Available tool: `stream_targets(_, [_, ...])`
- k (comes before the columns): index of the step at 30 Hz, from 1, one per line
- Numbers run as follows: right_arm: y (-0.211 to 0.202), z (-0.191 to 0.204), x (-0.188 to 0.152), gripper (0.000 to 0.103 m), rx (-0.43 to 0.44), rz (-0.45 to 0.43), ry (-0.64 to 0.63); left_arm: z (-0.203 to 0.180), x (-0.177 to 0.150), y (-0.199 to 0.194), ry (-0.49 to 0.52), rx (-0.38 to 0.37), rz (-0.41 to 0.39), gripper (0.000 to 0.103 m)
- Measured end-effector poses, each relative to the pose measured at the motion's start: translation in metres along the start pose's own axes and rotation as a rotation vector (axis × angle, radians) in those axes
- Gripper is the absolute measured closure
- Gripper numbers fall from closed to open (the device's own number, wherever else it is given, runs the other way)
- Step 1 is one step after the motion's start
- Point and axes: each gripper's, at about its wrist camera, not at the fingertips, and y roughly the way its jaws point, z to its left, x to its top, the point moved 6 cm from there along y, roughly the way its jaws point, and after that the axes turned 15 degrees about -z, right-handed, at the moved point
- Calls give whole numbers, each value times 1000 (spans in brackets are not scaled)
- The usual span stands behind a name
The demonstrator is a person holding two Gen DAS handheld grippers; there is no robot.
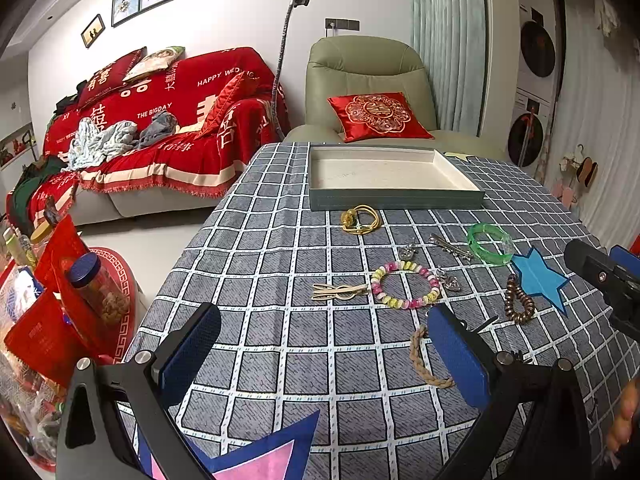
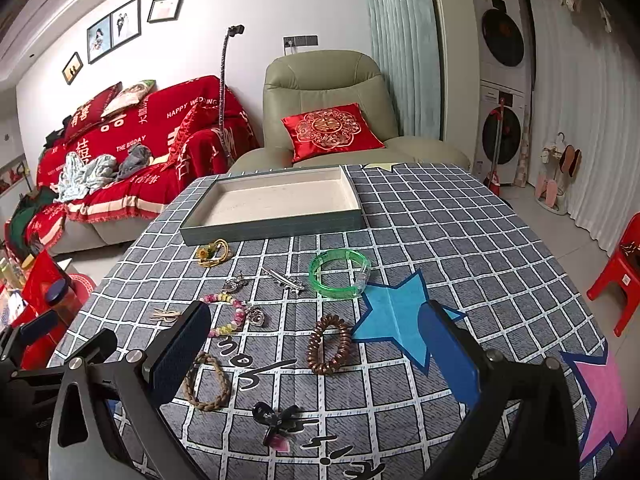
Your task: Organize jewelry
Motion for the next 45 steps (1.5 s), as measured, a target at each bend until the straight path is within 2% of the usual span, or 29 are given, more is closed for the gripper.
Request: stream_targets(45, [0, 5, 1, 0, 4, -4, 1, -3, 1, 2, -4, -4, 8, 0])
